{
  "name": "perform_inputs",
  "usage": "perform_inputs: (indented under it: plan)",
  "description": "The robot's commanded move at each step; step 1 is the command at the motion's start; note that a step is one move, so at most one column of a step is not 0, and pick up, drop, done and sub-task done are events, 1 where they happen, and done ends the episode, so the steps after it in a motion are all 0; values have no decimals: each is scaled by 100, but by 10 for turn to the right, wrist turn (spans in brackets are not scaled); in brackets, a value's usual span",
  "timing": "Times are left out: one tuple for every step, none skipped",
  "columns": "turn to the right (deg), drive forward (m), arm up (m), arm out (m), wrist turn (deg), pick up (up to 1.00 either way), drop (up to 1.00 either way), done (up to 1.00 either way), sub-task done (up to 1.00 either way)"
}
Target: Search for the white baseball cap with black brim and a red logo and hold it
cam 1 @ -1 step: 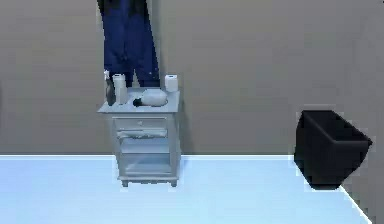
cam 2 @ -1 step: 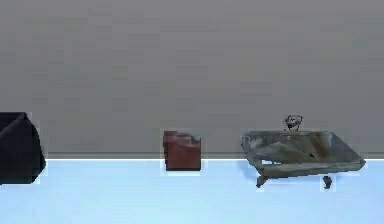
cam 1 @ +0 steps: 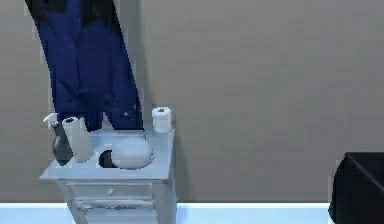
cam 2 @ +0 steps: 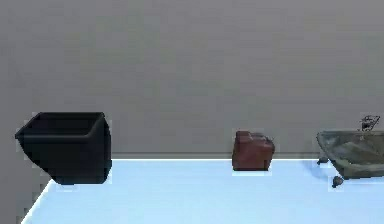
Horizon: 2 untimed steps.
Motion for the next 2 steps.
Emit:
perform_inputs:
  plan:
    - [-450, 0, 0, 0, 0, 0, 0, 0, 0]
    - [-450, 0, 0, 0, 0, 0, 0, 0, 0]
